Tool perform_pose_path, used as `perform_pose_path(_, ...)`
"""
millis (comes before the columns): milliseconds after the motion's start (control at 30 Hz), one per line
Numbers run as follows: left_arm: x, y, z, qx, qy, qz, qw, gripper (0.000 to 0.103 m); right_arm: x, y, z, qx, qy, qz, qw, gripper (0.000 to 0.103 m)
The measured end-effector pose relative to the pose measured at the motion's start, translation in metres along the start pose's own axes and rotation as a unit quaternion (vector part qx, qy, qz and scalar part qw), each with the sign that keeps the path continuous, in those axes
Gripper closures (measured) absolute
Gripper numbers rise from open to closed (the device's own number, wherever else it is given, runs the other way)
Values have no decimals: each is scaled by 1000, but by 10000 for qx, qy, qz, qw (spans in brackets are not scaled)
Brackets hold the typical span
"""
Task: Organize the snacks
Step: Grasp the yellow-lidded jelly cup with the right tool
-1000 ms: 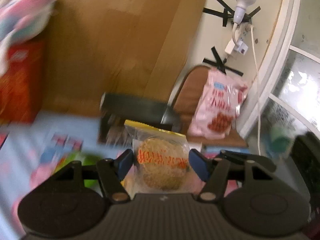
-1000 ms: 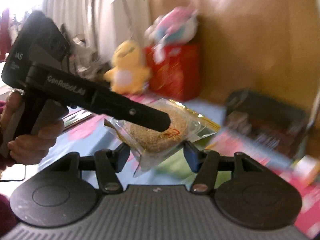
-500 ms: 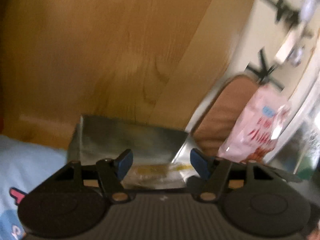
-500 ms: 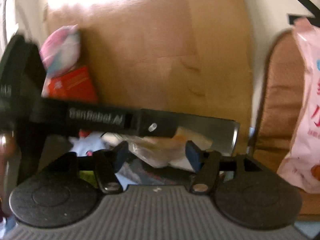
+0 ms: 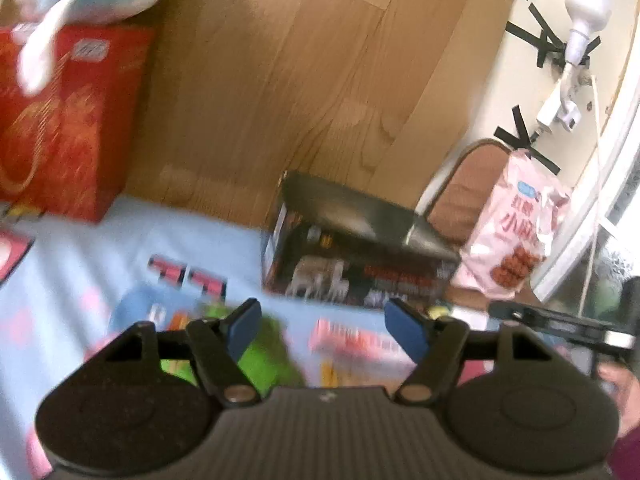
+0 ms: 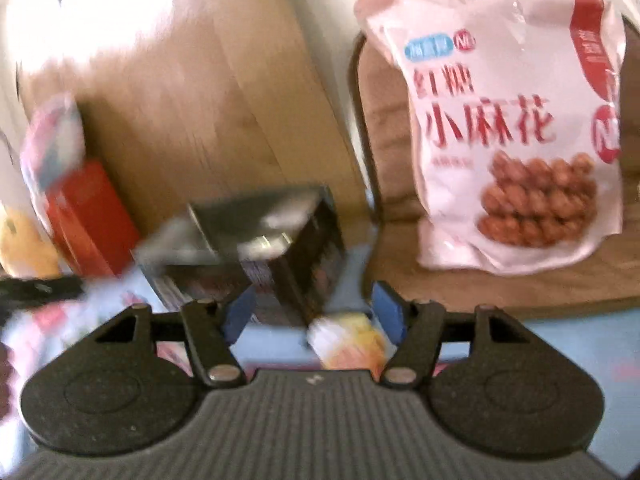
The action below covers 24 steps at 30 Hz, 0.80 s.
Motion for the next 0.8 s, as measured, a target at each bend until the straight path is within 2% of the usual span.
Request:
perform_pose_path(167, -31, -15, -25, -97, -30, -341, 9994, 33, -14, 2, 28, -350, -204, -87, 9991, 34)
perform_pose_path(200, -37, -18, -30, -97, -58, -381, 9992, 33, -9, -1, 38, -389, -278, -81, 9988, 37)
perform_pose_path(267, -47, -26, -42, -73, -88, -419, 9991, 33, -14, 3, 47, -232, -416, 8, 9989, 52)
perform_pose_path(300, -53, -30, -46, -65, -107, -449, 9989, 33, -15, 2, 45, -205, -417, 34, 9989, 52)
perform_pose_path(433, -73, -36, -62, -232, -199, -520, 9982, 33, -28, -19, 13, 313, -333, 82, 9989, 53)
perform_pose_path(533, -86, -27, -67, -348, -238, -358, 9985, 33, -45, -65, -22, 958, -128, -452, 9943, 52)
perform_pose_path(700, -98, -23, -69, -726, -416, -394, 9957, 33, -91, -142, -42, 1882, -383, -1442, 9707, 52)
perform_pose_path(800, -105, -21, -70, -764, -477, -325, 9954, 33, -115, -173, -39, 1891, -439, -2134, 9575, 52)
Point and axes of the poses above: each gripper's, at about its wrist camera, not at the fingertips, and z roughly the way its jaws point, y to its right, x to its top, the point moved 1 cm from there along z, roughly the way its jaws point, and after that the axes turned 10 degrees about -y, right-handed, at the moved point
